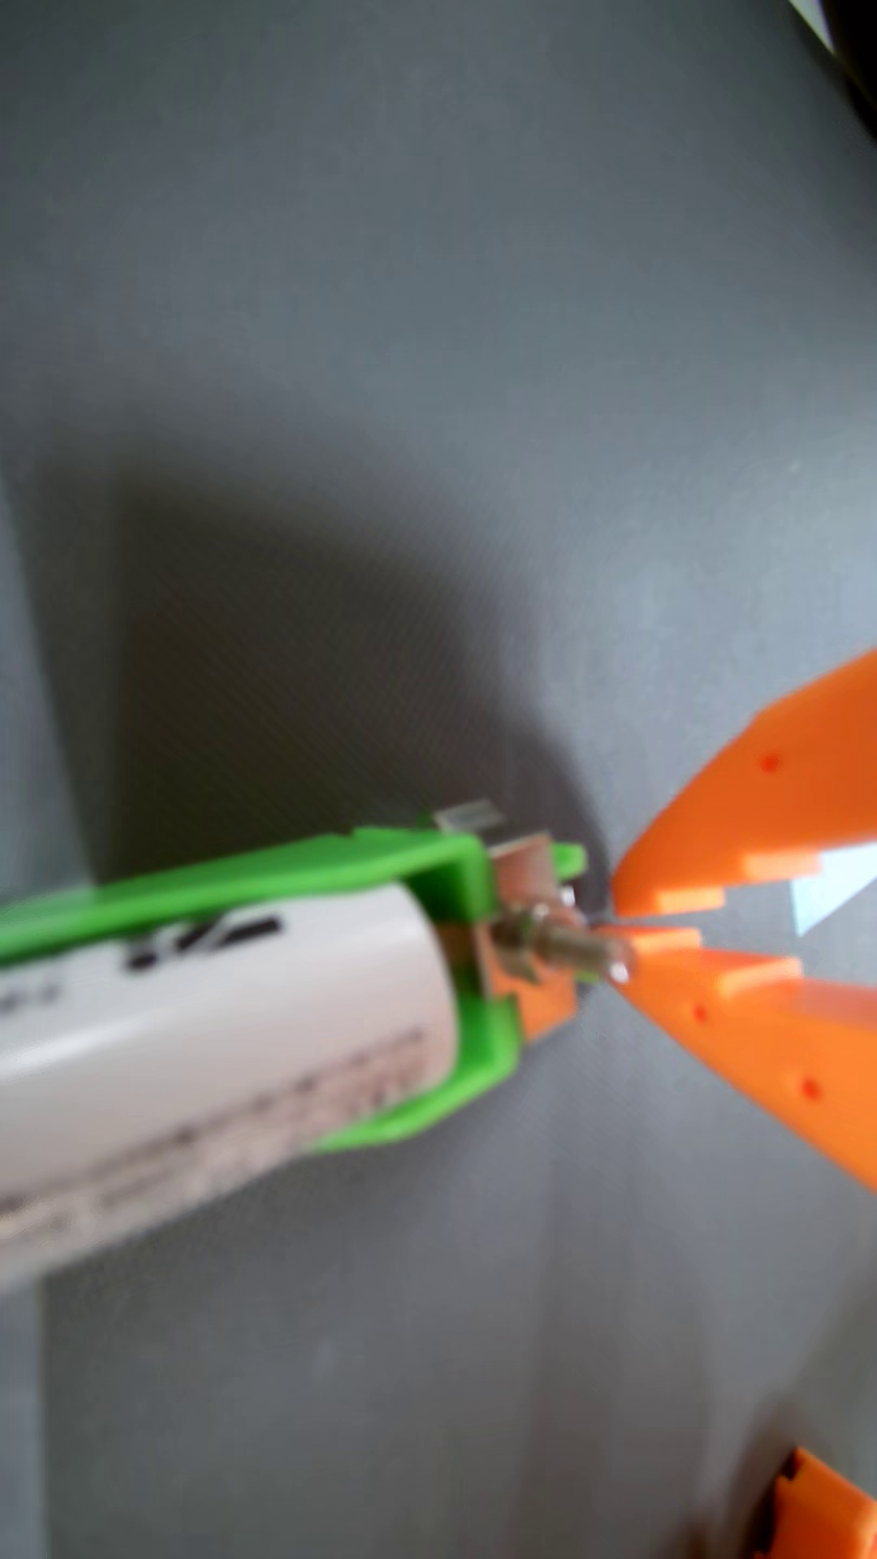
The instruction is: Insert Battery
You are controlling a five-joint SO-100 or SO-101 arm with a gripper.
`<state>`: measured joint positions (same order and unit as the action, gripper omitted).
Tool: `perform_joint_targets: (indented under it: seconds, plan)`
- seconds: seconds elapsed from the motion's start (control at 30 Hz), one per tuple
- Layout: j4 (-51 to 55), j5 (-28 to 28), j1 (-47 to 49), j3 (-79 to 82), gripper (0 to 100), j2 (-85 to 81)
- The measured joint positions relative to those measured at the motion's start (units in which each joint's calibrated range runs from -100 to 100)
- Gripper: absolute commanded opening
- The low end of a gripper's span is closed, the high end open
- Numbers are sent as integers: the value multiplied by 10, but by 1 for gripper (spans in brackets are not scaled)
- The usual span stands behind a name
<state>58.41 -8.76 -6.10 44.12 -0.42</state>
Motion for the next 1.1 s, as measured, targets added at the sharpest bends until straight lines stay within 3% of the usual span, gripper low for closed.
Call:
perform_joint_targets:
  seconds: [1.1]
  plan:
    - [8,0,0,11,2,15]
